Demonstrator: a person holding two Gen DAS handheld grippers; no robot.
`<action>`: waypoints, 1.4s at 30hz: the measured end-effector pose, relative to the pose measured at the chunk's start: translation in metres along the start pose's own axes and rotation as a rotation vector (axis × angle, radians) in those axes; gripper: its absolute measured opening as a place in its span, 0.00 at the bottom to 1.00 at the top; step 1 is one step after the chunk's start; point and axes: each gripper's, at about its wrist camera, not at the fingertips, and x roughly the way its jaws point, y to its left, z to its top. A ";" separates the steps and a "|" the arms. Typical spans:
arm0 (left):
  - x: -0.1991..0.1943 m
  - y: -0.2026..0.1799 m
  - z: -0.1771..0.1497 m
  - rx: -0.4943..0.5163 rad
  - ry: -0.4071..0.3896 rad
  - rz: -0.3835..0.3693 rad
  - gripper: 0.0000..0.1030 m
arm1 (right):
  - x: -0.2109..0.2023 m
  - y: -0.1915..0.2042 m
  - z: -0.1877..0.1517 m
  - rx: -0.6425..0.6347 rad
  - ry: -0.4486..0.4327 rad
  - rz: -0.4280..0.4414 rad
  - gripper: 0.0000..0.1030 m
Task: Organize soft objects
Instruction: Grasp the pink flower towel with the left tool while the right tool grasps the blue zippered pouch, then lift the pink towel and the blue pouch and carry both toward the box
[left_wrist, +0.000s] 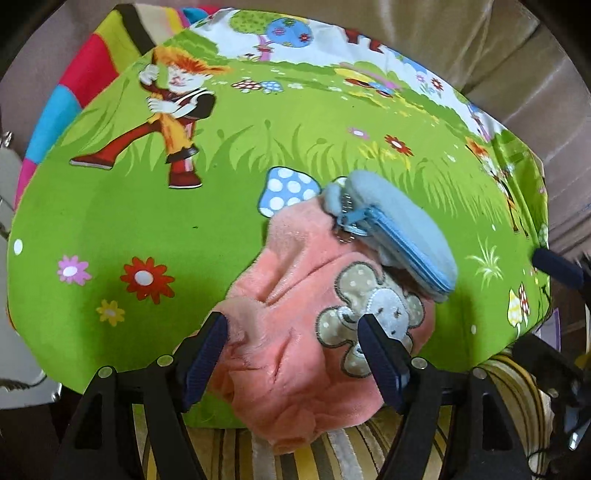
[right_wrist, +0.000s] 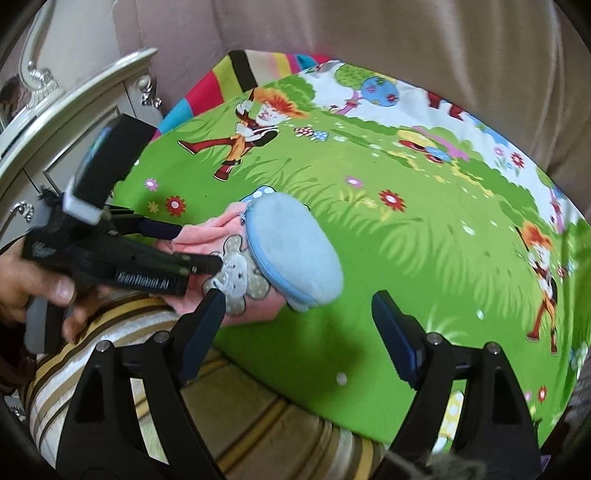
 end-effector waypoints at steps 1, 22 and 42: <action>0.000 -0.002 -0.001 0.012 -0.005 -0.006 0.62 | 0.007 0.002 0.003 -0.009 0.008 0.002 0.82; -0.043 0.043 -0.022 -0.210 -0.238 -0.146 0.06 | 0.089 -0.008 0.030 0.038 0.105 0.019 0.82; -0.080 0.058 -0.034 -0.334 -0.412 -0.066 0.06 | 0.047 -0.006 0.018 0.052 -0.012 0.008 0.15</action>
